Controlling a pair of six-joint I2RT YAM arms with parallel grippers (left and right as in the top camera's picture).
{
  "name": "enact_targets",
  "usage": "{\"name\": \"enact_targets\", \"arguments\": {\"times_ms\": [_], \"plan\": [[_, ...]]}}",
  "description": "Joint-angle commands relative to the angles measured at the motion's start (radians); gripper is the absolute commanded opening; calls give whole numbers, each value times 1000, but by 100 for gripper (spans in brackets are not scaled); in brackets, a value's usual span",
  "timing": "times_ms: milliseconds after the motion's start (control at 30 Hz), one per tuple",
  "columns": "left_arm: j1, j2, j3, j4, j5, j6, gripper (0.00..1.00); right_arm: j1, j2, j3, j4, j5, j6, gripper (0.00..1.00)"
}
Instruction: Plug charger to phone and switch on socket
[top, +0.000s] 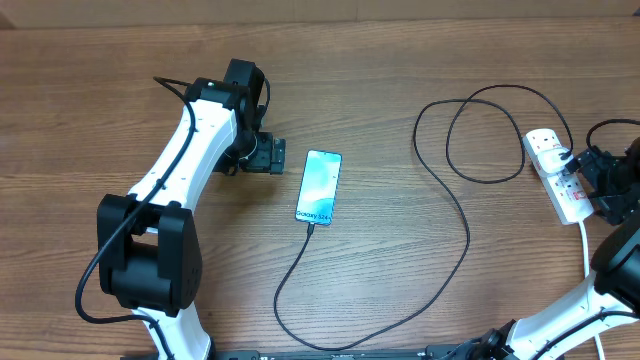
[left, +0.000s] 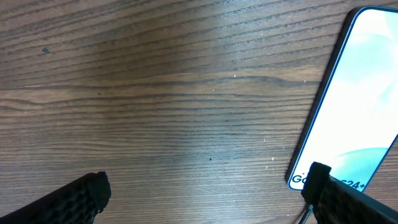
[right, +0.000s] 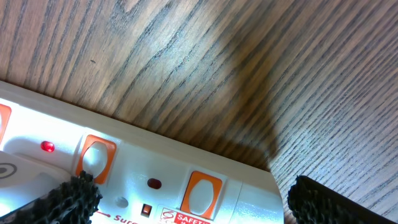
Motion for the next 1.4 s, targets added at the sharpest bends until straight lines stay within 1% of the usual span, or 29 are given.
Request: {"name": "enact_targets", "arguments": {"times_ms": [0, 267, 367, 567, 867, 1067, 1367], "plan": [[-5, -21, 8, 0, -13, -18, 100, 43, 14, -18, 4, -47, -23, 100], [-6, -21, 8, 0, -13, -18, 99, 40, 12, -16, 2, -32, -7, 100], [-6, -21, 8, 0, -13, -18, 99, 29, -15, -2, -7, -20, 39, 100], [-6, -21, 8, 0, -13, -18, 100, 3, -76, 23, 16, -21, 37, 100], [-6, -21, 8, 0, -13, -18, 100, 4, -75, 18, 51, -24, 37, 100], [-6, -21, 8, 0, -13, -18, 100, 4, -71, -34, 94, -24, 34, 100], [-6, -21, 8, 0, -13, -18, 100, 5, -68, -39, 89, -44, 29, 100]]}}
